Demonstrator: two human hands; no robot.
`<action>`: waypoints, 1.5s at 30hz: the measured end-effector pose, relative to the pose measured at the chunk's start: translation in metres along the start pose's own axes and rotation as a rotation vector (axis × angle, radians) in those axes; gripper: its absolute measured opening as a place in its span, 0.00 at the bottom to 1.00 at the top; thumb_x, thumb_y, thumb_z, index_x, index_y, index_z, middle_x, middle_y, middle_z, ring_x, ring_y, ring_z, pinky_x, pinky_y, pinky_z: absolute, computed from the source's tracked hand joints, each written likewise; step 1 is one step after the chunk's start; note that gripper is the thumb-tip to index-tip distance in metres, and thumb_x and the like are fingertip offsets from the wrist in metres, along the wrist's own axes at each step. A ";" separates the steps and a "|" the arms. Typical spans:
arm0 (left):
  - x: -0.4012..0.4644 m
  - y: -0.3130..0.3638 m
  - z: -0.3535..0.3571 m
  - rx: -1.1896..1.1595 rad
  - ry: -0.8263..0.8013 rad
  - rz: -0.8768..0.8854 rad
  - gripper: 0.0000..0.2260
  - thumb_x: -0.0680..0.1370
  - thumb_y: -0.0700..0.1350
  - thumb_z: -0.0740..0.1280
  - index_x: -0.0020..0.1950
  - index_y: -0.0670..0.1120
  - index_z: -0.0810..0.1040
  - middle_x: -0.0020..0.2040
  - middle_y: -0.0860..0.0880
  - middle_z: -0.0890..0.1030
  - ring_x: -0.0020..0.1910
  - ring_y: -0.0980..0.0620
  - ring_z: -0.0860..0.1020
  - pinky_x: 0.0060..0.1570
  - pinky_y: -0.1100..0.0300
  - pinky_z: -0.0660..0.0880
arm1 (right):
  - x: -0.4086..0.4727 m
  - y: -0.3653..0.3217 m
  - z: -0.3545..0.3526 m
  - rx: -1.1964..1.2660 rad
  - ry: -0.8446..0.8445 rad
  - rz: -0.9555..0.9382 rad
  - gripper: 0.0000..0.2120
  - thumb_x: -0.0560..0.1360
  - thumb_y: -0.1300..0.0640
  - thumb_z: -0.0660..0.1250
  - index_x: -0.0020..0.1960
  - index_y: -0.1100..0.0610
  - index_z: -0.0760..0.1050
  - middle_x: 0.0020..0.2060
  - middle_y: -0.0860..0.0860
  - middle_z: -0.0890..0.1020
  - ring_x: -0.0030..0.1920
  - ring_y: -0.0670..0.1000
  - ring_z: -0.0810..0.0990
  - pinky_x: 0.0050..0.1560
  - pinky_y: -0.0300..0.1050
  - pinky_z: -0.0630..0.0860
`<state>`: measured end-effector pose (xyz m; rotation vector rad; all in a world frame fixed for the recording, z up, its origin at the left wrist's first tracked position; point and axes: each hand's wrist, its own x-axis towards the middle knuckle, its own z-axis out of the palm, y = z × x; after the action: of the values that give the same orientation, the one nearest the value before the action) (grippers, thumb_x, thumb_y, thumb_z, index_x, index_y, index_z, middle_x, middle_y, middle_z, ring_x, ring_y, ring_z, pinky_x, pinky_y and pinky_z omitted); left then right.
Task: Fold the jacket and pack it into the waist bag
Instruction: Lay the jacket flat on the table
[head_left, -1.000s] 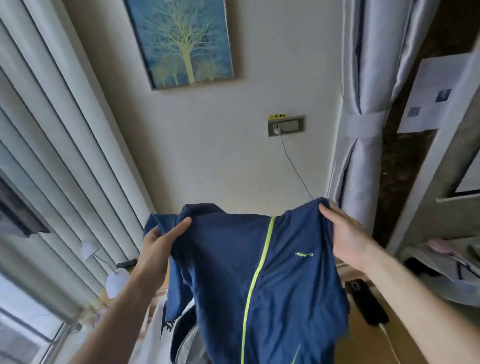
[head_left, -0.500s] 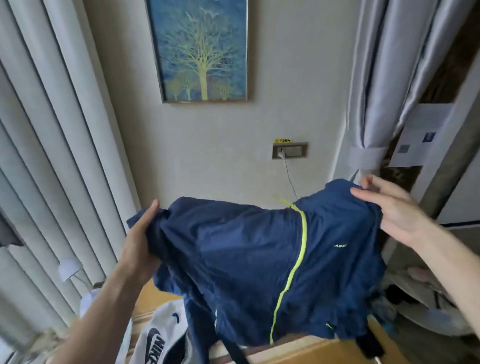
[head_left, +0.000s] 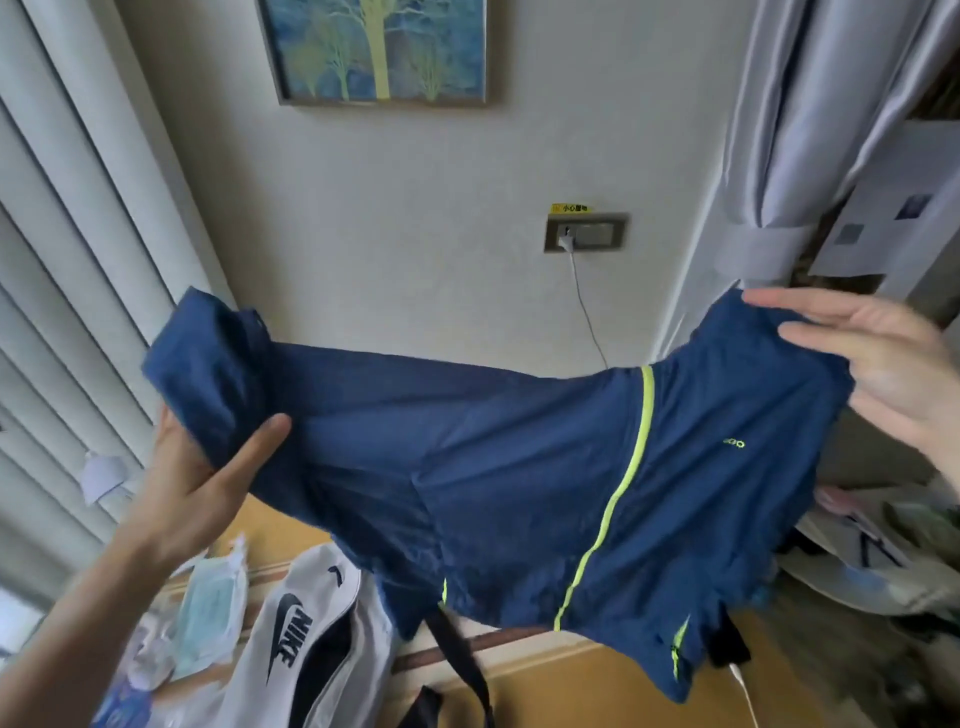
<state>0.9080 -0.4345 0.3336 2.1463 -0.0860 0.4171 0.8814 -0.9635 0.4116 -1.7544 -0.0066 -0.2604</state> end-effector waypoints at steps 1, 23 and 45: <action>0.005 0.004 -0.001 0.018 0.034 0.021 0.27 0.72 0.71 0.65 0.53 0.49 0.82 0.56 0.41 0.83 0.58 0.40 0.81 0.61 0.43 0.78 | 0.013 -0.002 -0.001 0.004 0.021 -0.034 0.19 0.80 0.71 0.59 0.64 0.57 0.80 0.62 0.51 0.84 0.64 0.48 0.81 0.66 0.42 0.74; 0.048 -0.262 0.260 1.066 -0.326 -0.506 0.27 0.68 0.57 0.77 0.54 0.39 0.78 0.56 0.35 0.77 0.56 0.32 0.75 0.55 0.40 0.73 | 0.175 0.474 0.117 -0.736 -0.415 0.474 0.11 0.76 0.44 0.70 0.44 0.52 0.80 0.38 0.48 0.82 0.46 0.56 0.81 0.39 0.45 0.70; 0.123 -0.225 0.386 -0.075 -0.670 -0.575 0.13 0.70 0.37 0.76 0.51 0.50 0.81 0.50 0.50 0.84 0.46 0.50 0.82 0.49 0.59 0.76 | 0.208 0.468 0.130 0.161 -0.541 0.837 0.23 0.69 0.68 0.73 0.62 0.54 0.78 0.57 0.52 0.85 0.58 0.53 0.84 0.58 0.49 0.80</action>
<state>1.1736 -0.6061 -0.0048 2.0364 0.1368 -0.6305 1.1752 -0.9610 -0.0274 -1.4791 0.3004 0.7989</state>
